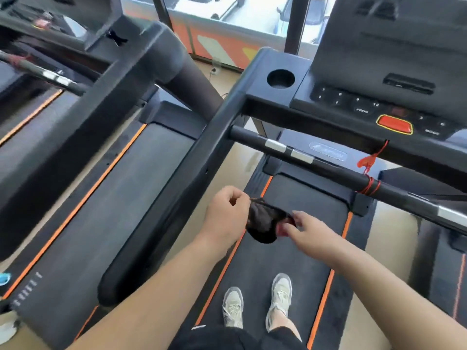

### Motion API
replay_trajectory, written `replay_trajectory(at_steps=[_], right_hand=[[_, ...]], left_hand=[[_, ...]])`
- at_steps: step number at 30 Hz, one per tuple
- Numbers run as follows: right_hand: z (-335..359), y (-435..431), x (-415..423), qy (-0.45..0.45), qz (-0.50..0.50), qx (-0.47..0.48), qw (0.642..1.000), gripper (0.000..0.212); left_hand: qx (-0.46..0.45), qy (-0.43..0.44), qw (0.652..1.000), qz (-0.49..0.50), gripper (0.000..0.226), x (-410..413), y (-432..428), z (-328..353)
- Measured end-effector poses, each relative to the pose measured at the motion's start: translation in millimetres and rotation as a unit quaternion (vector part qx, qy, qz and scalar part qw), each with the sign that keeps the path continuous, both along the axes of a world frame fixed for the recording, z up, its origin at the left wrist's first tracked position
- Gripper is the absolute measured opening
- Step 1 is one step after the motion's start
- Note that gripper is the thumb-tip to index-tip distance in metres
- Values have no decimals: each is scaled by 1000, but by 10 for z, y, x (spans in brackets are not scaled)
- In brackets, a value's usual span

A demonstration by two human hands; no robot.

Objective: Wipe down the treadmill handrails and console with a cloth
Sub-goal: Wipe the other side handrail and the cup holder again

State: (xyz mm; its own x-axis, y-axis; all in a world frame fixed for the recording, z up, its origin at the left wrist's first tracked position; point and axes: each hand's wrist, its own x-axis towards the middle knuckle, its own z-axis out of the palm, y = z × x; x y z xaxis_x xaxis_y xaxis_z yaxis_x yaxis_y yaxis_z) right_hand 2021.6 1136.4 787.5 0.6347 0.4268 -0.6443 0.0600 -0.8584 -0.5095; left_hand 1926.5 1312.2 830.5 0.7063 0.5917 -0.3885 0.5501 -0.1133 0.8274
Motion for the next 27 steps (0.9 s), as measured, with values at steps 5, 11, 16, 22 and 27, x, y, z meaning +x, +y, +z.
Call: replay_trajectory(at_steps=[5,11,16,22,27], right_hand=[[-33,310,85,48,-156,199,966,37],[125,750,314,407,-240,317,822,59],[81,1068,401,356,-380,311,795,25],[196,1892,269,276,-418,303,811,18],[82,2645,-47,146,-354,281,880,51]], left_hand=[[35,6,999,41,16,160,33,-35],[25,-25,999,-10,14,445,-96,93],[5,-17,999,-36,10,352,91,121],[174,-30,984,31,12,-164,758,197],[235,8,972,23,18,-692,1410,253]])
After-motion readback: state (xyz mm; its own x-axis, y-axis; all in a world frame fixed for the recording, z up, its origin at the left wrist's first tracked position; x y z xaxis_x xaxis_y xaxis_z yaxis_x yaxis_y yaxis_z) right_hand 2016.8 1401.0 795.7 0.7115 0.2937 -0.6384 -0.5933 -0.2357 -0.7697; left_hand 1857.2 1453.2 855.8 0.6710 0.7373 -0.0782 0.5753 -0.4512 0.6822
